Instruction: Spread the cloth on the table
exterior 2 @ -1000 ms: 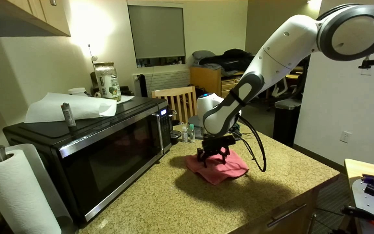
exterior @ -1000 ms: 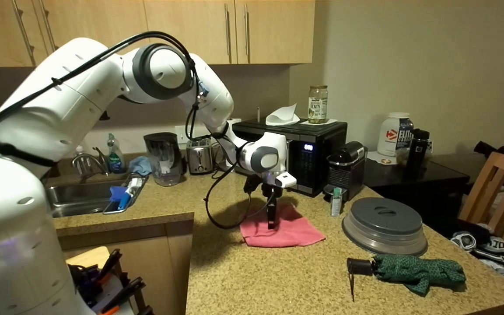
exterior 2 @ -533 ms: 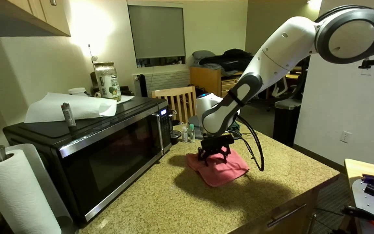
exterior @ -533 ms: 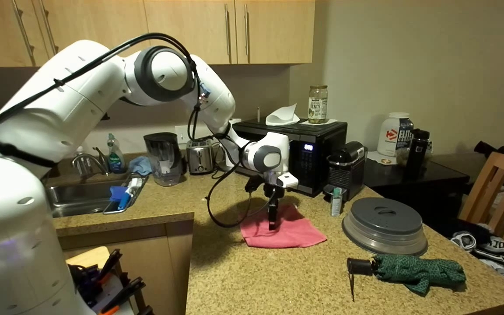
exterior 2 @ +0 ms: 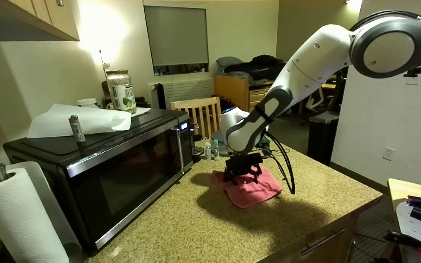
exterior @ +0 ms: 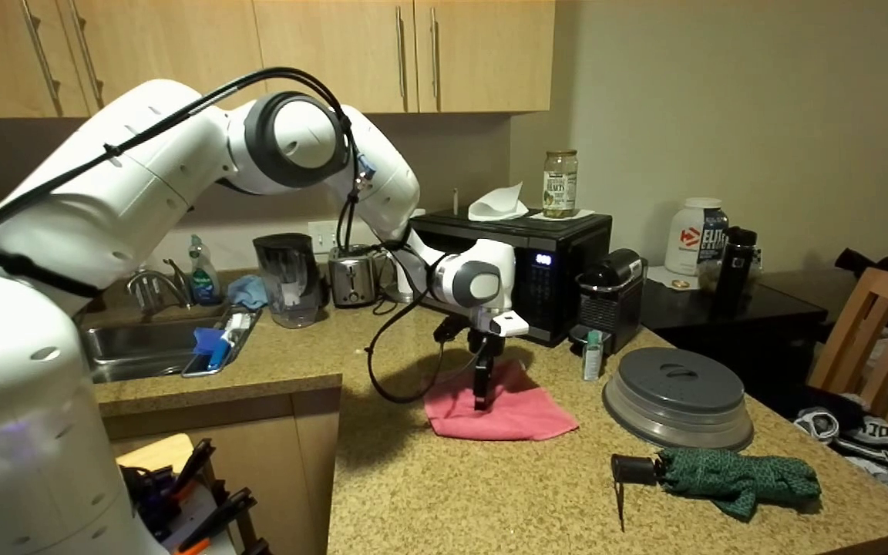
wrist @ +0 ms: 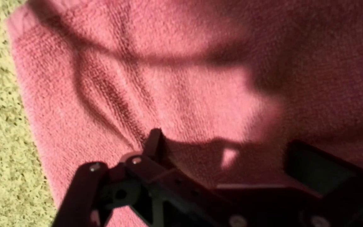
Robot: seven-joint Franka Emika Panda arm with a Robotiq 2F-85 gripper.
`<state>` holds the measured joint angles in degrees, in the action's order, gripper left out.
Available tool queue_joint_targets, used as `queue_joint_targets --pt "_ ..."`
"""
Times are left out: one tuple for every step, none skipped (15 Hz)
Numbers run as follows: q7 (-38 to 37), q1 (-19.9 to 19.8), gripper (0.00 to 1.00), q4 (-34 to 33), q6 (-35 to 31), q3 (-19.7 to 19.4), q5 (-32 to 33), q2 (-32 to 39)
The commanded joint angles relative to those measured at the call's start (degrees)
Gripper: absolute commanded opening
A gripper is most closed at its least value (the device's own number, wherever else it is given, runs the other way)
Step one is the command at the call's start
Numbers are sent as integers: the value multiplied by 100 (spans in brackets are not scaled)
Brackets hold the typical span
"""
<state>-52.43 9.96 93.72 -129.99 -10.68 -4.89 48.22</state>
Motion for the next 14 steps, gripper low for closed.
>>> queue_joint_targets --pt "-99 10 100 16 2 174 84 -1" --pt "-74 40 100 90 -78 227 73 -84" --pt "-70 66 100 134 -100 280 61 -146" --pt "-44 97 100 237 -162 361 35 -261" --pt "-41 144 100 300 -181 425 33 -343" --pt "-30 192 100 365 -183 499 26 -423" --pt "-25 225 100 399 -187 567 15 -471" --pt "10 255 100 479 -208 650 -13 -557" --pt "16 288 100 534 -222 710 -26 -620" --pt "36 308 100 617 -260 781 -52 -705" --pt "42 329 100 693 -289 834 -67 -780" --pt "56 337 100 762 -313 889 -83 -844" --pt "61 349 100 827 -334 929 -86 -912" --pt "62 358 100 900 -357 957 -84 -982"
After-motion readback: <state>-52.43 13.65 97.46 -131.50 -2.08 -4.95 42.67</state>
